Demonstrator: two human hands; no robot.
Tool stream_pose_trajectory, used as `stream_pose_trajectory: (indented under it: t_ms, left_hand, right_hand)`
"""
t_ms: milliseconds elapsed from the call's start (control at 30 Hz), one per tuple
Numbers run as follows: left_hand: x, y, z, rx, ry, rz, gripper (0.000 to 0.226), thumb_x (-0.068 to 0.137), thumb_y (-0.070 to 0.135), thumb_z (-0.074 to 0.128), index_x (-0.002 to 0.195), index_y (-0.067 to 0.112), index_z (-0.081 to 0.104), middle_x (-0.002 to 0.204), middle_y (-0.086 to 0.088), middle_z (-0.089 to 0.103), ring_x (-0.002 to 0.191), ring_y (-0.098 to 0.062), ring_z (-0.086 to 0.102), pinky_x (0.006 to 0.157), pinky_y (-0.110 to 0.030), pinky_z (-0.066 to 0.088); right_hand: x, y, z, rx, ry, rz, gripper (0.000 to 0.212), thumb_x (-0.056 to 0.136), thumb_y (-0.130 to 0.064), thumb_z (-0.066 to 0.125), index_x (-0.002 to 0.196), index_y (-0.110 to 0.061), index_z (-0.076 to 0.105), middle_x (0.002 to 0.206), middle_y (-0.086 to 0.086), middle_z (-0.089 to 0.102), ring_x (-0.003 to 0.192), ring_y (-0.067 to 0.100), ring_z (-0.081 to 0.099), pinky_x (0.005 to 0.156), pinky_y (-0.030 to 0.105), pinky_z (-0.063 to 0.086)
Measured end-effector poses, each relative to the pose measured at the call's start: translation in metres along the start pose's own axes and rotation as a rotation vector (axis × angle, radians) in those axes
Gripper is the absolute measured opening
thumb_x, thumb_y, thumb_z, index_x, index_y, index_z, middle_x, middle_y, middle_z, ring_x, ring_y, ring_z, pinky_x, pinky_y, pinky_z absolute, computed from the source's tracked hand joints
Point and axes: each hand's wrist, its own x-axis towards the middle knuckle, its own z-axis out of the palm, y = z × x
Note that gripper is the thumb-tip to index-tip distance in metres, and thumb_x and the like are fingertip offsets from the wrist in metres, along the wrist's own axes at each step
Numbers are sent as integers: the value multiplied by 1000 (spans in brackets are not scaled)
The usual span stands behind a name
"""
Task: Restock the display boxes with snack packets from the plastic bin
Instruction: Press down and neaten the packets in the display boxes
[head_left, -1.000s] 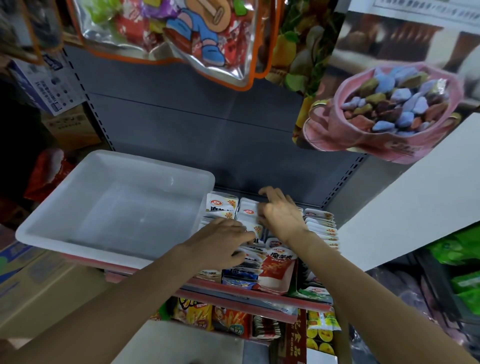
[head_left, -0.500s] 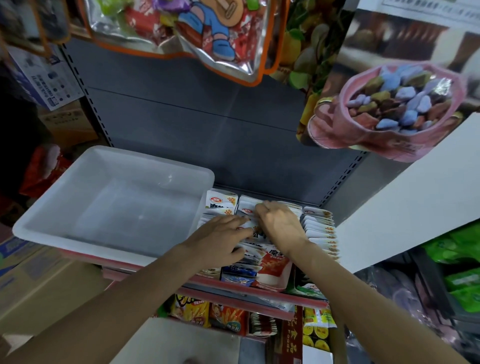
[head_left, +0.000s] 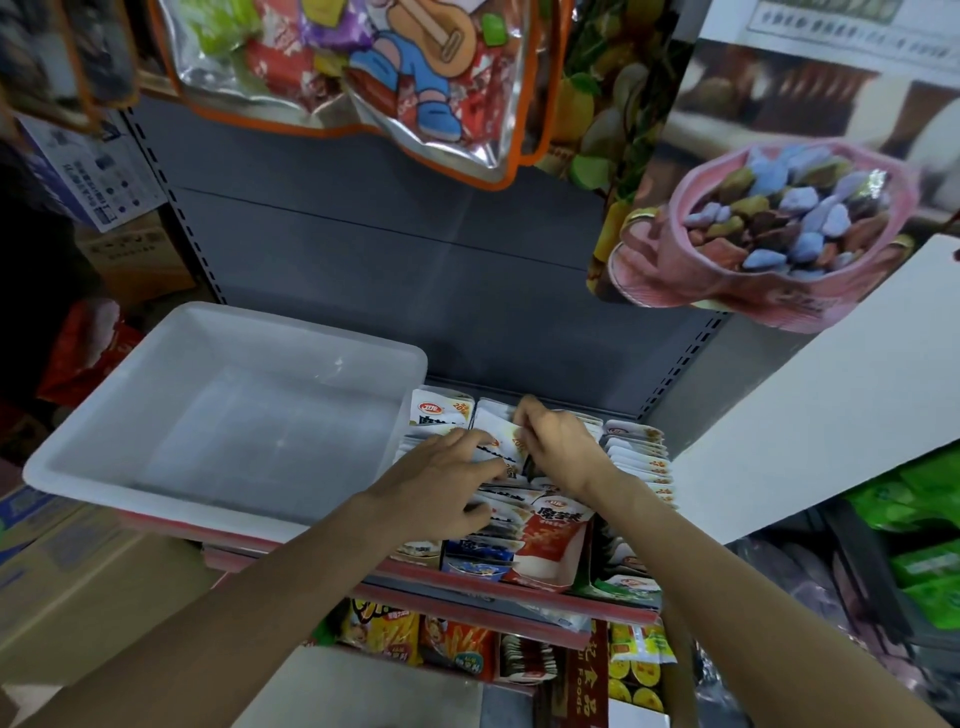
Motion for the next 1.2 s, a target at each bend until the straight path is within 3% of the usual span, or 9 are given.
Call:
stream_pose_trajectory:
  t_ms: [167,333,500,600,700,800,933,1100,1200]
  left_hand:
    - [0,1,-3,-44,-64,-6,39,91,36,47,128,27,45,116,-1,58,119,-18,42,102,-34,29]
    - [-8,-3,-1,-115,-67,-23,35,94,31,46,129,29,45,119,1,58,117,-14,43,102,-32,33]
    - [-9,-4,-1,-179,-60,-34,38,95,31,47,134,27,46,130,5,52,124,-10,39,105,-29,31]
    - [-10,-5,2,-195,-48,-32,39,96,32,47,135,28,46,134,8,50,126,-7,37,109,-27,28]
    - [-12,-5,3,-220,-42,-32,39,96,31,46,135,29,47,134,9,50,127,-5,36,109,-26,27]
    - [-11,-7,1,-240,-50,-28,39,95,28,47,134,28,49,133,7,52,126,-6,37,108,-26,29]
    - [-9,-13,3,-246,-81,-11,39,95,27,45,134,29,49,135,6,50,129,-7,36,108,-27,29]
    - [-10,-29,24,-218,-120,-60,63,83,61,23,134,34,48,138,9,48,131,-8,38,110,-33,31]
    - [-11,-32,28,-231,-103,-51,57,84,58,23,130,37,50,134,14,50,128,-3,37,109,-28,31]
  right_hand:
    - [-3,-7,-3,-258,20,-83,39,81,4,52,116,-10,43,82,11,58,70,31,52,64,35,38]
    - [-8,4,9,-327,231,-125,58,33,6,83,84,-14,65,67,1,64,52,23,60,51,19,46]
    - [-9,1,14,-61,313,-27,21,84,3,61,102,-6,60,85,12,66,72,35,61,62,33,46]
    - [-4,2,13,-237,302,0,32,71,3,72,99,-10,65,94,11,64,77,34,61,66,34,49]
    - [-6,3,14,-329,368,-157,39,54,6,81,86,-9,66,88,8,61,74,26,59,61,30,49]
    - [-6,-7,11,-428,214,-293,38,50,1,84,81,-13,66,80,1,61,73,21,58,58,24,45]
    - [2,-16,10,-657,-43,-218,32,81,-9,64,111,-19,58,108,2,63,109,23,52,88,31,39]
    - [3,-20,9,-697,-81,-172,27,84,-4,58,108,-17,55,106,4,65,105,24,55,89,33,38]
    - [4,-18,13,-697,-82,-145,31,87,-5,54,116,-15,53,112,6,63,111,25,53,92,34,37]
